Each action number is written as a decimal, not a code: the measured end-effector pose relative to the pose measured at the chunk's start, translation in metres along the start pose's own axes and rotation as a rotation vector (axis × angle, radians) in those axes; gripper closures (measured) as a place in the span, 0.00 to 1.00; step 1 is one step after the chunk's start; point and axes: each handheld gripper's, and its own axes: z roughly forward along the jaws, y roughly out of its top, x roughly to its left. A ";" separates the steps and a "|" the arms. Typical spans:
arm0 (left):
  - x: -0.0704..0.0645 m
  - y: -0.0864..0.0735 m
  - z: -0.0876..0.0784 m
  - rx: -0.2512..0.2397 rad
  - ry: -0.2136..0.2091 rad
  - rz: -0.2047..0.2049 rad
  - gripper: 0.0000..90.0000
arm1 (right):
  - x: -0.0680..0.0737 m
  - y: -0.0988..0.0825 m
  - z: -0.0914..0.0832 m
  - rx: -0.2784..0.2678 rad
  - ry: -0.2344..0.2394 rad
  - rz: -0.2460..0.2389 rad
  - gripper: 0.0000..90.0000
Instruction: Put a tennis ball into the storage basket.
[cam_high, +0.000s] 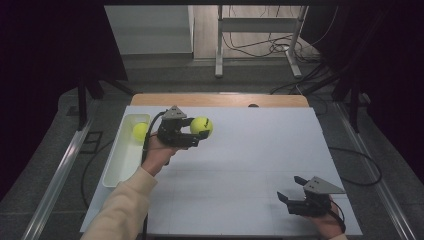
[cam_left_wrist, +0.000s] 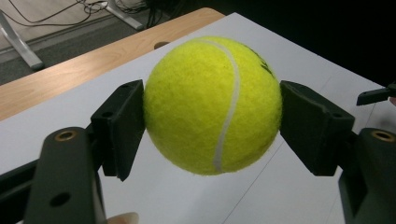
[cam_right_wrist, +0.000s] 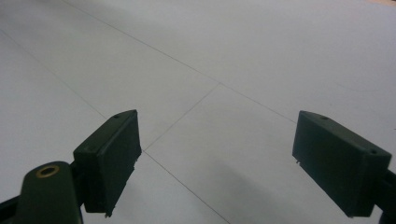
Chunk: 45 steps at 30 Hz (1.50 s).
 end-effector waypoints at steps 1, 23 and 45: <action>0.000 -0.001 -0.001 -0.001 0.002 -0.002 0.30 | 0.000 0.000 0.000 -0.001 0.002 0.001 0.17; 0.012 -0.012 -0.020 -0.010 0.034 -0.025 0.30 | 0.000 0.000 0.001 0.002 0.003 -0.001 0.17; 0.027 -0.025 -0.043 -0.036 0.087 -0.063 0.30 | 0.000 0.000 0.002 0.000 0.004 -0.003 0.17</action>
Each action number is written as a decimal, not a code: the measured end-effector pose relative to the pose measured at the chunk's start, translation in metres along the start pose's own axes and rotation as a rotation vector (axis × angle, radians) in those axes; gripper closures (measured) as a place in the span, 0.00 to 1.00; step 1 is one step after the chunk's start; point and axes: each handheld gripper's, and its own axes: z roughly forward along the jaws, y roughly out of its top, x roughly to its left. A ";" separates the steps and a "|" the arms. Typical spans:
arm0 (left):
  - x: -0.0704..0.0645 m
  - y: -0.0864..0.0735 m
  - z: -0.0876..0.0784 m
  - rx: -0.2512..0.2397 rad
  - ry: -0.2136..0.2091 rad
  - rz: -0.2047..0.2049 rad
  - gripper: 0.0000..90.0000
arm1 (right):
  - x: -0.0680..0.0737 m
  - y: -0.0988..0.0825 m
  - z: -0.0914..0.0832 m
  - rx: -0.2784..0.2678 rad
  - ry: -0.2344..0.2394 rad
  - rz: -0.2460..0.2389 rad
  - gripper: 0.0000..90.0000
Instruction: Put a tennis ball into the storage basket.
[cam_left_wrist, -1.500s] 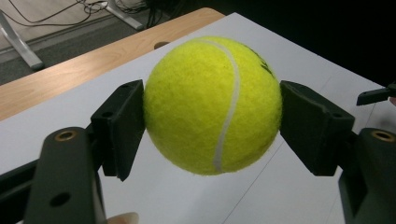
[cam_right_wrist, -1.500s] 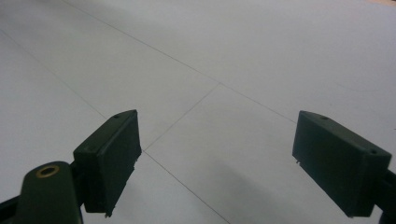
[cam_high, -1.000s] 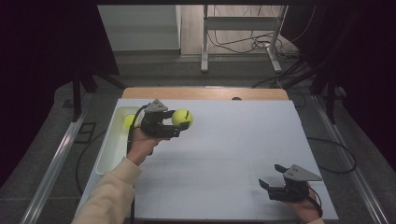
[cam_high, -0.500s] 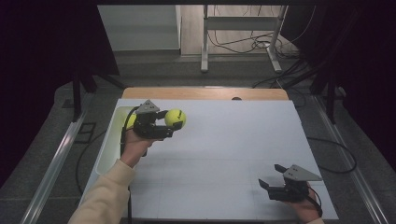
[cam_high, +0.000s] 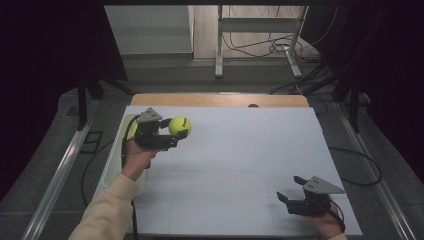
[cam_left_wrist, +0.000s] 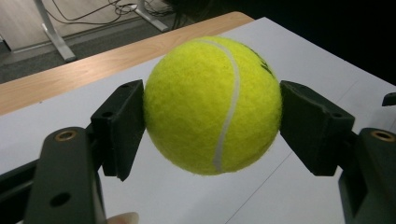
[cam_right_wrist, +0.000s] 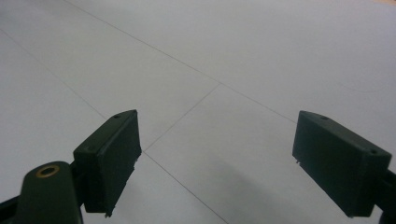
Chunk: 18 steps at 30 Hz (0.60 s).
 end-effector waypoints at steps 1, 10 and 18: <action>0.001 -0.001 -0.001 -0.001 0.003 -0.003 0.30 | 0.000 0.000 0.000 0.000 0.000 -0.001 0.17; 0.009 -0.005 -0.012 -0.012 0.027 -0.022 0.30 | 0.000 0.000 0.001 0.003 -0.002 -0.002 0.17; 0.015 -0.009 -0.018 -0.015 0.044 -0.036 0.30 | 0.000 0.000 0.001 0.003 -0.002 -0.002 0.17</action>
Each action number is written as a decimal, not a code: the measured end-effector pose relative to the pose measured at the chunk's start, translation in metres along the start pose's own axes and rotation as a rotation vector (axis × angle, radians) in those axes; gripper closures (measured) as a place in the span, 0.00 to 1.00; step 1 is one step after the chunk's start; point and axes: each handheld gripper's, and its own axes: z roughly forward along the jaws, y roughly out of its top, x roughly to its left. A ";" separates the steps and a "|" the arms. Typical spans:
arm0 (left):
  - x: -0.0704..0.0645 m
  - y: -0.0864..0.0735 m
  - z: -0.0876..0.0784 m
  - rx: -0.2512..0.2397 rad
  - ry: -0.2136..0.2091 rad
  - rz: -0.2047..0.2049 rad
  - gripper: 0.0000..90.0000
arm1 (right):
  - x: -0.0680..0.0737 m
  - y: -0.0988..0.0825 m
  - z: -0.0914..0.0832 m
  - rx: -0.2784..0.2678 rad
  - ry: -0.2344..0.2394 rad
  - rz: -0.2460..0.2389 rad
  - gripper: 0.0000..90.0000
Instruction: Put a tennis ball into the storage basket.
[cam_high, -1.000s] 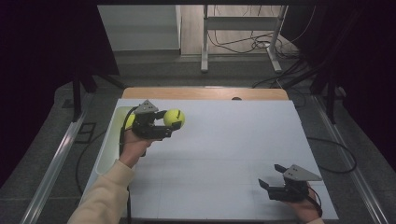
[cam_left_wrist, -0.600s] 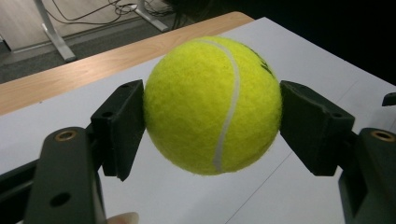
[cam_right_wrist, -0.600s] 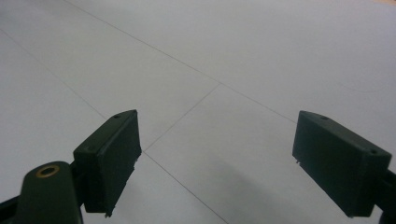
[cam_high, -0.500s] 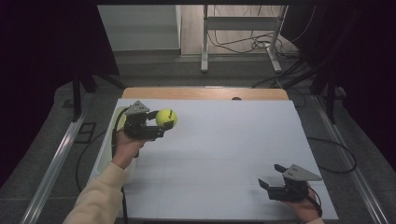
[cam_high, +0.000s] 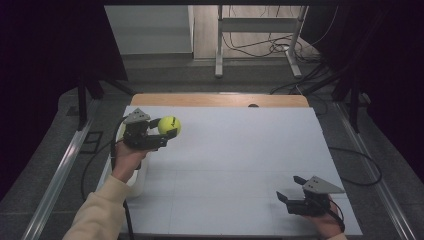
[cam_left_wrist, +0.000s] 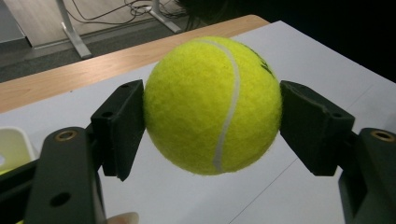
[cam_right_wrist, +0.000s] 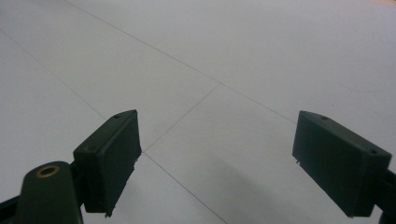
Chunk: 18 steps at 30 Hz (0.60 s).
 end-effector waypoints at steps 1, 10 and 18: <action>0.001 -0.001 -0.001 0.000 0.003 -0.001 0.30 | 0.000 0.000 0.000 0.000 0.000 0.000 0.17; 0.007 -0.003 -0.009 -0.004 0.026 -0.013 0.30 | 0.000 0.001 0.001 -0.003 0.007 -0.001 0.17; 0.016 -0.006 -0.017 -0.006 0.052 -0.027 0.30 | 0.000 0.001 0.001 -0.003 0.008 0.001 0.17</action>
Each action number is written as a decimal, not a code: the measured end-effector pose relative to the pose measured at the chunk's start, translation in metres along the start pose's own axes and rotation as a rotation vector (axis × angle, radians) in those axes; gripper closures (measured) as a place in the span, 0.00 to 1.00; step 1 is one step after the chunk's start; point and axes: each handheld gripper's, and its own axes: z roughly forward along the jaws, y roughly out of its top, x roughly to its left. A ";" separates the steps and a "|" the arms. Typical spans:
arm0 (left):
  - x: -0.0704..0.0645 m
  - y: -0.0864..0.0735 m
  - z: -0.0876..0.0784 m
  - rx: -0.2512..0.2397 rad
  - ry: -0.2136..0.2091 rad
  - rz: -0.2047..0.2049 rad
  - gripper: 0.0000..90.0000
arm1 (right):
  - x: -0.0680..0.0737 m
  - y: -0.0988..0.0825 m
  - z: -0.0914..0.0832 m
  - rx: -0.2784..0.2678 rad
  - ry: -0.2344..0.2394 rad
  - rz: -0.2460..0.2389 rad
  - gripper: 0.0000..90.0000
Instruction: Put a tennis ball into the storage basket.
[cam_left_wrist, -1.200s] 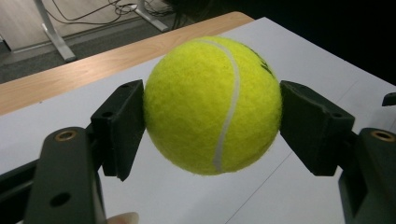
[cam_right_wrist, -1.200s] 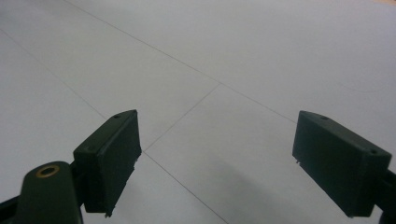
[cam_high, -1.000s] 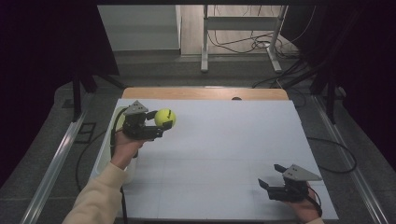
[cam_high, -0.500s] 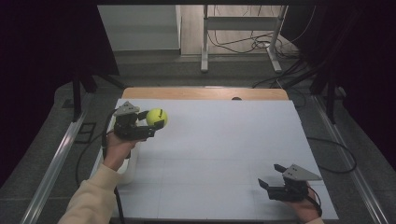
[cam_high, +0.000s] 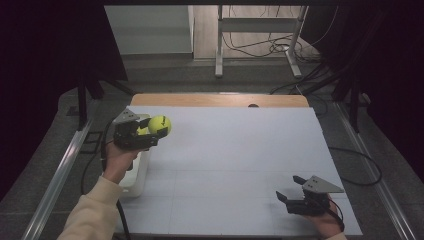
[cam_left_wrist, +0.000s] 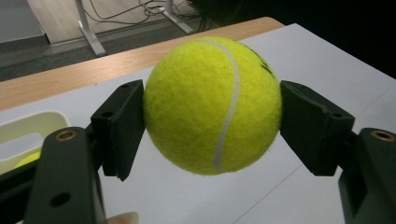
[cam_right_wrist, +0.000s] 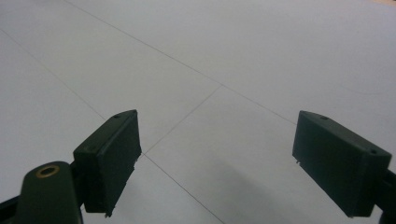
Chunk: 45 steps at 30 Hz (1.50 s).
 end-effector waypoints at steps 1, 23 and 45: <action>0.001 0.000 -0.001 0.000 0.006 -0.001 0.30 | 0.000 0.000 0.000 0.001 -0.001 -0.001 0.17; 0.026 -0.010 -0.021 0.002 0.087 -0.036 0.30 | 0.000 0.000 0.000 0.000 0.002 -0.002 0.17; 0.050 -0.024 -0.036 0.019 0.154 -0.080 0.30 | 0.000 0.001 0.001 0.006 -0.001 -0.006 0.17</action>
